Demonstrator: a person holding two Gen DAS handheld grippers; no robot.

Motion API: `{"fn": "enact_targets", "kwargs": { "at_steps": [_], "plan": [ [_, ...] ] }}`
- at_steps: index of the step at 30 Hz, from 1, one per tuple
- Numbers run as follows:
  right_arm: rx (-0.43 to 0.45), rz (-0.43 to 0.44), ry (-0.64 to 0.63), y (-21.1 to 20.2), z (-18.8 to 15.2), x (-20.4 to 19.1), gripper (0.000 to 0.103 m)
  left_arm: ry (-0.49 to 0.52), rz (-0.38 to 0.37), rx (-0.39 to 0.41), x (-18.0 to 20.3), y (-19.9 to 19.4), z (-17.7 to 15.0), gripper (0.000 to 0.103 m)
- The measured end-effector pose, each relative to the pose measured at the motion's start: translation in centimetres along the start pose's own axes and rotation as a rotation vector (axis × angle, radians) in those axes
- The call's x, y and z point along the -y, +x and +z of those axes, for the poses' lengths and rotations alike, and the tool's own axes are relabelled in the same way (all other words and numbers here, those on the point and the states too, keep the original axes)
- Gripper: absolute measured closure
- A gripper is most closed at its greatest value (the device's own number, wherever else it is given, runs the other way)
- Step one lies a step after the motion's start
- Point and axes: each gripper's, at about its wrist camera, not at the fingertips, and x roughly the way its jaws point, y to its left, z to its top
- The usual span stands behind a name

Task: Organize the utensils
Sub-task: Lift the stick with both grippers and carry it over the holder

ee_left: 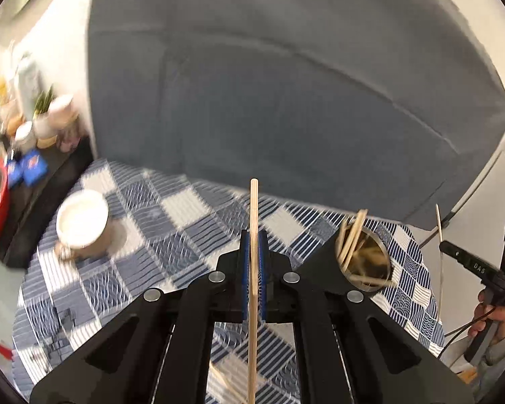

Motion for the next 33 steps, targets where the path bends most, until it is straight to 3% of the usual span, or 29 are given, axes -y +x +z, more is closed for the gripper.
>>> {"fn": "enact_targets", "kwargs": {
  "at_steps": [9,20,26,33],
  "plan": [
    [0.070,0.049,0.006,0.0,3.8,-2.8,0.099,0.101,-0.084,0.024,6.5,2.1,3.7,0.098],
    [0.117,0.105,-0.018,1.8,5.9,-5.0,0.098,0.100,-0.215,0.083,10.2,4.6,5.1,0.098],
    [0.175,0.195,-0.015,2.9,6.1,-6.0,0.098,0.088,-0.233,0.151,10.6,5.8,4.9,0.098],
    [0.239,0.221,-0.019,4.5,5.5,-6.6,0.098,0.120,-0.290,0.292,10.9,6.2,3.5,0.098]
  ]
}}
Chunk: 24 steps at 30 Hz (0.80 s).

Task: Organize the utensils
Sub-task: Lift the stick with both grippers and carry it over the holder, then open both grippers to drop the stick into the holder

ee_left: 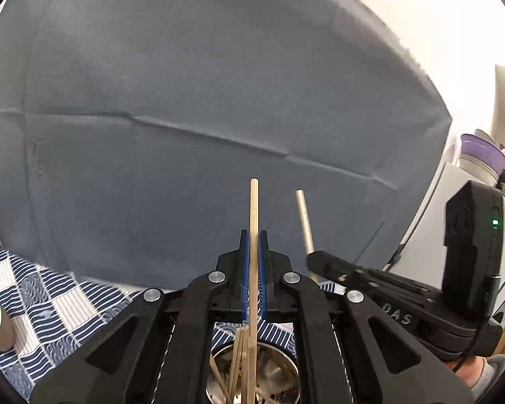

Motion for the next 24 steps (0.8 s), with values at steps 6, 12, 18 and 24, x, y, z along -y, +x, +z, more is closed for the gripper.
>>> {"fn": "enact_targets", "kwargs": {
  "at_steps": [6,12,18,24],
  "plan": [
    [0.002,0.054,0.005,1.6,-1.5,0.1,0.098,0.016,-0.002,0.054,-0.5,0.8,-1.6,0.098],
    [-0.020,0.059,-0.018,2.9,-3.9,0.0,0.098,0.012,-0.033,0.010,-1.0,2.1,-3.7,0.098],
    [-0.038,0.065,-0.013,2.8,-6.2,0.4,0.098,0.029,-0.035,-0.018,-1.3,2.1,-5.2,0.098],
    [-0.056,0.060,-0.011,2.2,-7.0,0.4,0.098,0.035,-0.015,-0.055,-1.4,1.7,-6.0,0.098]
  ]
}}
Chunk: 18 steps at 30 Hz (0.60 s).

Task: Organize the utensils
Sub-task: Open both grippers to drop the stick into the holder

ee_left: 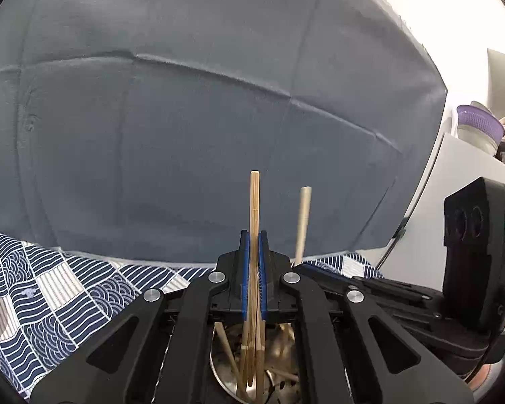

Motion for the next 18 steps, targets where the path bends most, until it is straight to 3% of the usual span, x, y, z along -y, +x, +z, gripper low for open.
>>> {"fn": "enact_targets", "kwargs": {
  "at_steps": [3,9,11,15,18],
  "plan": [
    [-0.004,-0.001,0.009,-0.4,-0.2,0.1,0.095,-0.019,0.009,-0.020,-0.1,-0.1,-0.1,0.097],
    [0.030,-0.036,0.015,-2.0,0.0,0.1,0.091,-0.051,0.054,-0.004,-0.5,-1.6,0.2,0.050],
    [0.045,-0.049,0.030,-2.8,0.3,0.2,0.067,-0.078,0.087,0.018,-0.8,-2.5,0.5,0.034],
    [0.068,-0.072,0.034,-4.3,0.9,0.4,0.057,-0.098,0.153,0.038,-1.4,-4.1,1.2,0.017],
    [0.088,-0.094,0.042,-5.4,1.3,0.5,0.042,-0.104,0.200,0.045,-1.9,-5.1,1.6,0.006]
  ]
}}
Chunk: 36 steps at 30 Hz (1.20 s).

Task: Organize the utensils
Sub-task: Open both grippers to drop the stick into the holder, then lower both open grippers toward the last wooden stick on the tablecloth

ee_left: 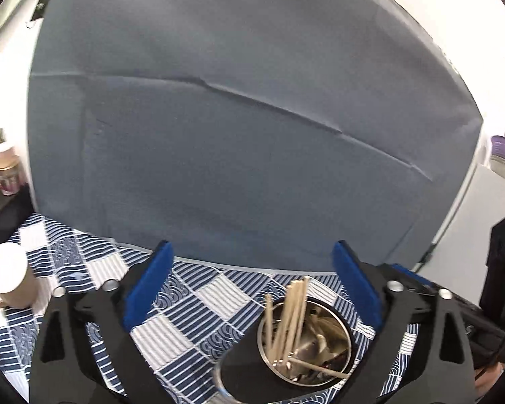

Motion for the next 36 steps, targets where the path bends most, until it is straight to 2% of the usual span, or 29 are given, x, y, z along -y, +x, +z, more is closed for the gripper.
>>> {"fn": "enact_targets", "kwargs": {
  "at_steps": [4,9,11,19,27,34,36],
  "plan": [
    [0.006,-0.039,0.027,-0.8,0.3,0.3,0.015,0.008,0.056,-0.041,-0.8,-0.5,0.3,0.006],
    [-0.055,-0.084,0.066,-0.7,0.0,1.1,0.014,0.110,0.175,-0.082,-1.1,-0.8,-0.6,0.006],
    [-0.078,-0.098,0.084,-0.4,-0.5,1.5,0.014,0.125,0.200,-0.110,-1.3,-0.9,-1.2,0.006],
    [-0.135,-0.120,0.125,-0.5,-3.3,2.7,0.014,0.077,0.260,-0.215,-3.8,-1.2,-4.0,0.006],
    [-0.190,-0.116,0.162,-1.2,-6.3,3.3,0.014,-0.012,0.302,-0.322,-6.1,-2.0,-7.5,0.006],
    [-0.271,-0.111,0.118,-1.1,-9.2,2.1,0.014,-0.013,0.351,-0.419,-6.8,-2.6,-11.5,0.006],
    [-0.305,-0.108,0.104,-0.9,-10.5,1.7,0.014,-0.020,0.391,-0.453,-7.2,-2.7,-12.9,0.006]
  ]
}}
